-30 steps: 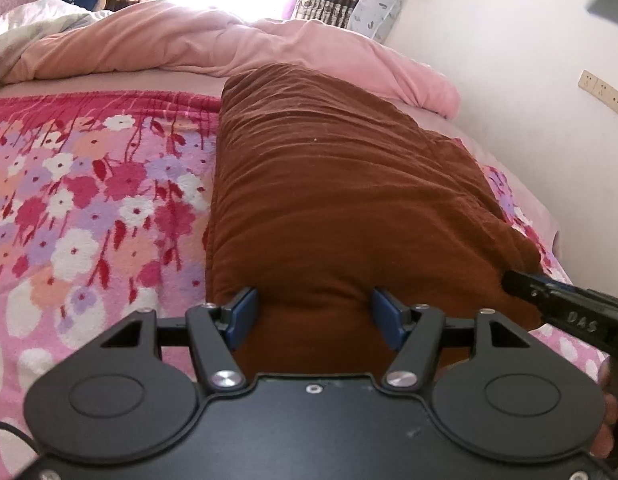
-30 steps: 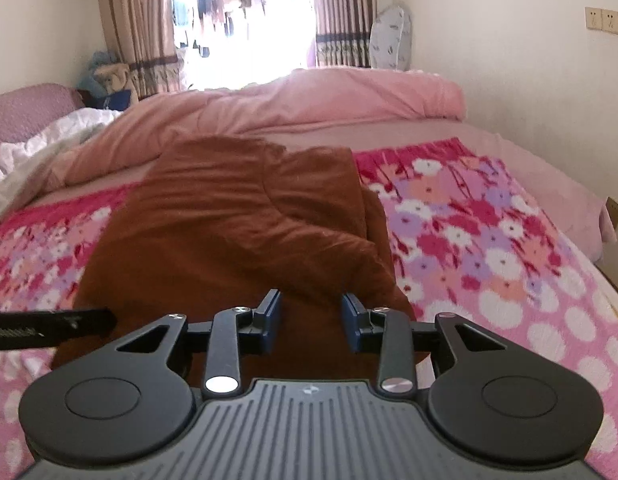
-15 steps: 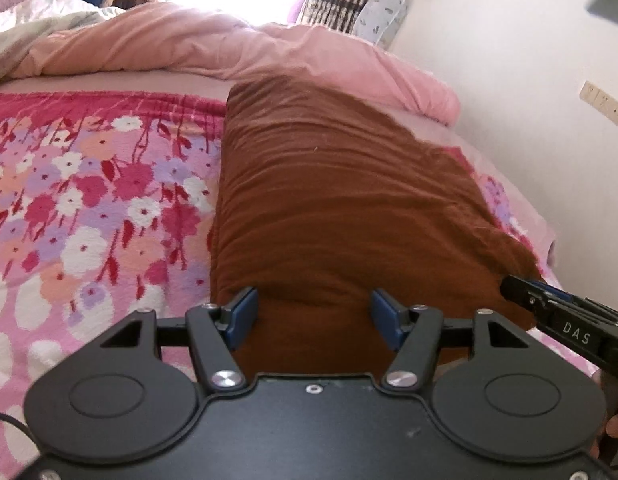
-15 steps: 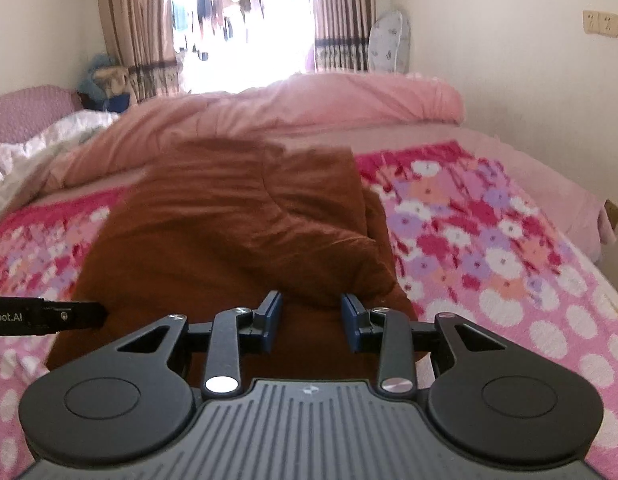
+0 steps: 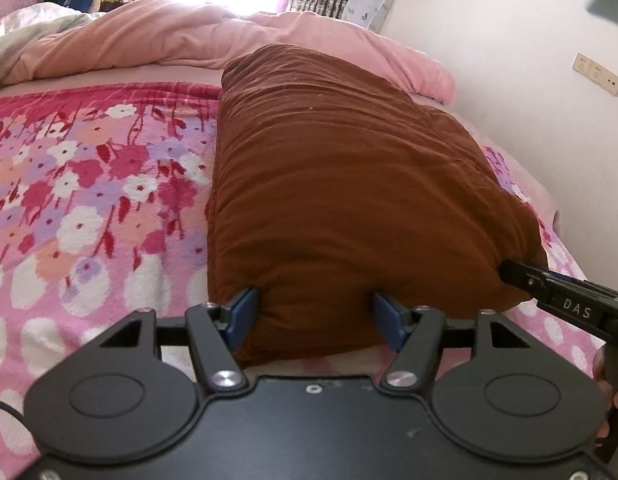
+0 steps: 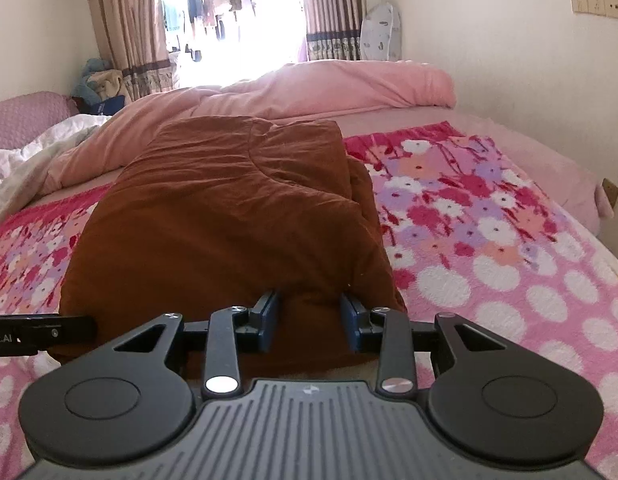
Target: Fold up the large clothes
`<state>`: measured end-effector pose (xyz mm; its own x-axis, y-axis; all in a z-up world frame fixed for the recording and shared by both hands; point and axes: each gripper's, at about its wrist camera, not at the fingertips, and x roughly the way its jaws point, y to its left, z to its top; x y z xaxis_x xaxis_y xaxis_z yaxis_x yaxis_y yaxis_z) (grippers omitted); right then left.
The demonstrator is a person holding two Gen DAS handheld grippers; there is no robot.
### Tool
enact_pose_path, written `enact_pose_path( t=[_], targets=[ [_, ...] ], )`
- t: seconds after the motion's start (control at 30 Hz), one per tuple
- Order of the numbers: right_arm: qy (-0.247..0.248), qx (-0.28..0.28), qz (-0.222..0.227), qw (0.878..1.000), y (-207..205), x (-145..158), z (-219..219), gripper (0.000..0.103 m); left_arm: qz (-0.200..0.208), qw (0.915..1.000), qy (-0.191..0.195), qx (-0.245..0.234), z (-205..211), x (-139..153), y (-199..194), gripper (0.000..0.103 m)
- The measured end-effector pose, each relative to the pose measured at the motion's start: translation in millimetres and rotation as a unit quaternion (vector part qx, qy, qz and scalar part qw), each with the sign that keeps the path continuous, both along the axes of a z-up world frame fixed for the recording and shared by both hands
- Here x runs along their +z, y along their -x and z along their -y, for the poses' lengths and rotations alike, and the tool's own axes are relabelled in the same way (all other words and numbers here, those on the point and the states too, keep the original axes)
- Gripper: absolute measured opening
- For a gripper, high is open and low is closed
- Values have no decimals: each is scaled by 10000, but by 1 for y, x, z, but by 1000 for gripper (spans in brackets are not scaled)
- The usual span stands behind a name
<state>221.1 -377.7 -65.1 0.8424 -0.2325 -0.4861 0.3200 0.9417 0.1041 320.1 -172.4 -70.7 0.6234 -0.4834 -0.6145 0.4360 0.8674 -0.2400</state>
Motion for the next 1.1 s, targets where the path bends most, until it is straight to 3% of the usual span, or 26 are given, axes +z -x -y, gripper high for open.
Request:
enact_pose_path(
  t=[0.1, 0.2, 0.3, 0.37, 0.43, 0.53, 0.7, 0.87, 1.0, 1.1],
  targets=[
    [17, 36, -2, 10000, 1, 0, 0, 41, -25, 10000, -12, -88, -1, 6, 0, 65],
    [10, 171, 71, 9998, 6, 10, 2, 45, -98, 9993, 257, -246, -12, 17, -8, 64],
    [-33, 388, 456, 9982, 13, 32, 11, 67, 33, 9981, 609, -99, -32, 29, -23, 65],
    [-139, 422, 831, 9955, 14, 46, 24, 90, 78, 9964, 834, 144, -48, 33, -37, 66],
    [-332, 470, 1135, 9919, 10, 55, 43, 92, -88, 9925, 1203, 187, -63, 31, -56, 66],
    [-966, 807, 1058, 9864, -16, 55, 78, 93, -488, 9837, 1727, 70, -77, 20, -85, 66],
    [-2256, 959, 584, 9677, -59, 25, 125, 93, -1001, 9787, 1788, -111, -80, -5, -119, 66],
    [-3020, 1172, 288, 9456, -80, -9, 153, 93, -1657, 9546, 2460, -290, -86, -32, -145, 68],
    [-3523, 1334, 151, 9262, -92, -28, 167, 93, -1837, 9456, 2650, -439, -83, -39, -164, 75],
    [-3730, 1447, 83, 9164, -99, -37, 171, 95, -2065, 9326, 2897, -601, -80, -45, -176, 77]
  ],
)
